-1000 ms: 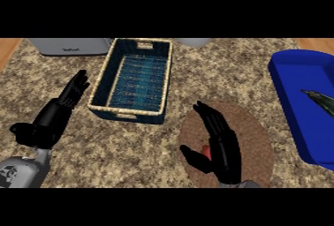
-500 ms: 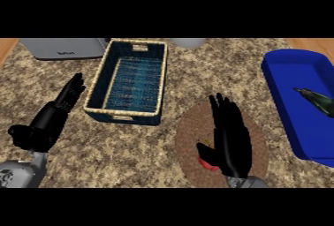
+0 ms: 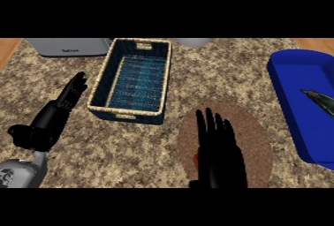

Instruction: Pick the bell pepper from the placemat and place it in the basket

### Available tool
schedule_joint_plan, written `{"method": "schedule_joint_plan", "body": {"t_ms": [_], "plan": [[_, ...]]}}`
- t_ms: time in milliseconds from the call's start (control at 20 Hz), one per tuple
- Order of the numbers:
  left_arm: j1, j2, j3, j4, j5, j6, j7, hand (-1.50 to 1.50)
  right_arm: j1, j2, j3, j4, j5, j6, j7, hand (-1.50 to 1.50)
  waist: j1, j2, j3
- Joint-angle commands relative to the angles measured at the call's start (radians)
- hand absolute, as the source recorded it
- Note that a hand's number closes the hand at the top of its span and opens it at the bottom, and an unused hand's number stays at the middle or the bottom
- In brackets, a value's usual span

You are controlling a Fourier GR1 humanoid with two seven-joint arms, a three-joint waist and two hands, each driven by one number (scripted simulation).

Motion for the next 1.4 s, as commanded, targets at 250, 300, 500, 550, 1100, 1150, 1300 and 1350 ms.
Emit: {"method": "schedule_joint_plan", "body": {"t_ms": [250, 300, 500, 550, 1100, 1150, 1300, 1350], "plan": [[0.012, -0.017, 0.001, 0.043, -0.024, -0.017, -0.058, 0.00, 0.065, 0.033, 0.081, -0.329, 0.029, 0.364, 0.277, -1.50, 0.005, 0.012, 0.003], [-0.001, -0.012, 0.005, -0.014, 0.000, -0.023, -0.002, 0.00, 0.053, 0.033, 0.100, -0.317, 0.035, 0.346, 0.299, -1.50, 0.021, 0.011, 0.004], [0.035, -0.055, -0.028, 0.000, -0.051, -0.003, -0.061, 0.00, 0.067, 0.034, 0.095, -0.354, 0.059, 0.330, 0.294, -1.50, 0.029, 0.016, 0.005], [0.006, -0.045, -0.019, -0.020, -0.033, -0.014, -0.009, 0.00, 0.067, 0.034, 0.100, -0.375, 0.031, 0.342, 0.311, -1.50, 0.030, 0.016, 0.005], [-0.066, -0.083, 0.037, 0.002, -0.058, -0.047, 0.055, 0.00, 0.220, -0.010, 0.035, -0.188, 0.179, 0.009, 0.021, -1.50, 0.027, 0.019, 0.008], [-0.005, -0.059, 0.059, 0.018, -0.062, -0.082, -0.031, 0.00, 0.177, 0.024, -0.027, -0.154, 0.159, 0.071, 0.014, -1.50, 0.033, 0.020, 0.007], [-0.043, -0.120, 0.025, -0.011, -0.110, -0.032, 0.032, 0.00, 0.258, 0.014, 0.052, -0.117, 0.238, -0.037, 0.000, -1.50, 0.029, 0.018, 0.007], [0.022, -0.080, 0.053, -0.047, -0.102, -0.058, 0.005, 0.00, 0.248, -0.017, -0.032, -0.052, 0.204, -0.092, -0.070, -1.50, 0.035, 0.019, 0.008]]}}
